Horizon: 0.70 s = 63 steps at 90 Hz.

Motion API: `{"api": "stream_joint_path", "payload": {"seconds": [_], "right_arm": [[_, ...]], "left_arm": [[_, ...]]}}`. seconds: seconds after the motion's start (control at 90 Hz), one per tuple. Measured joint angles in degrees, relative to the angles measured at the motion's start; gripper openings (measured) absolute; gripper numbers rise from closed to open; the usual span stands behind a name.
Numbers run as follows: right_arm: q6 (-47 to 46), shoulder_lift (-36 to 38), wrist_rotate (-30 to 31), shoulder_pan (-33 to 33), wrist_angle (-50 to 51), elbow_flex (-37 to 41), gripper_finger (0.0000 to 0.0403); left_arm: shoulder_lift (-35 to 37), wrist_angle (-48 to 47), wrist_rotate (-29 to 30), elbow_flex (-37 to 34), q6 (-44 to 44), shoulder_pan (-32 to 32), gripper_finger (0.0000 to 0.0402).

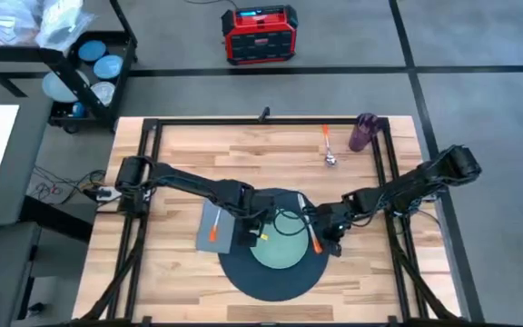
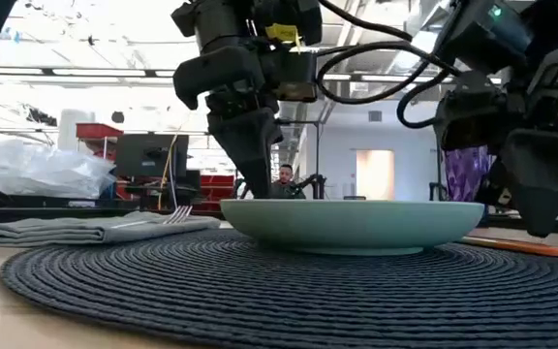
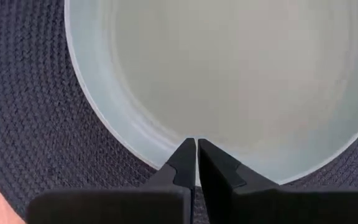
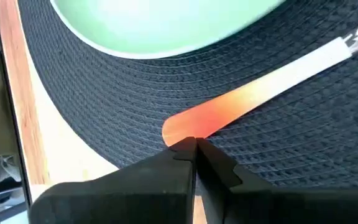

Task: Set table place
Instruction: Put the orange knife on the blue placemat

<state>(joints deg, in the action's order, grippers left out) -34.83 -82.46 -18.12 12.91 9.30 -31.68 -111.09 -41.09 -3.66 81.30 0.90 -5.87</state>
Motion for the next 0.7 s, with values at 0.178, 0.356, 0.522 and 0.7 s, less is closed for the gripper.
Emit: {"api": "stream_joint_path", "payload": {"seconds": [0.178, 0.356, 0.522, 0.7], "right_arm": [[0.7, 0.0, 0.0, -0.8, 0.7, 0.0, 0.0], [1.3, 0.0, 0.3, -1.1, 0.7, 0.0, 0.0], [1.6, 0.0, 0.1, -2.2, 0.7, 0.0, 0.0], [1.9, 0.0, 0.0, -1.9, 1.1, 0.0, 0.0]], "left_arm": [[0.0, -14.3, 0.2, 0.1, -5.9, -0.4, 0.0], [0.0, -21.6, 7.4, 0.1, -7.8, -1.8, 0.0], [0.0, -21.1, 10.2, 1.7, -8.3, -2.2, 0.0], [0.0, -17.6, 6.0, -1.2, -7.7, -2.3, 0.0]]}}
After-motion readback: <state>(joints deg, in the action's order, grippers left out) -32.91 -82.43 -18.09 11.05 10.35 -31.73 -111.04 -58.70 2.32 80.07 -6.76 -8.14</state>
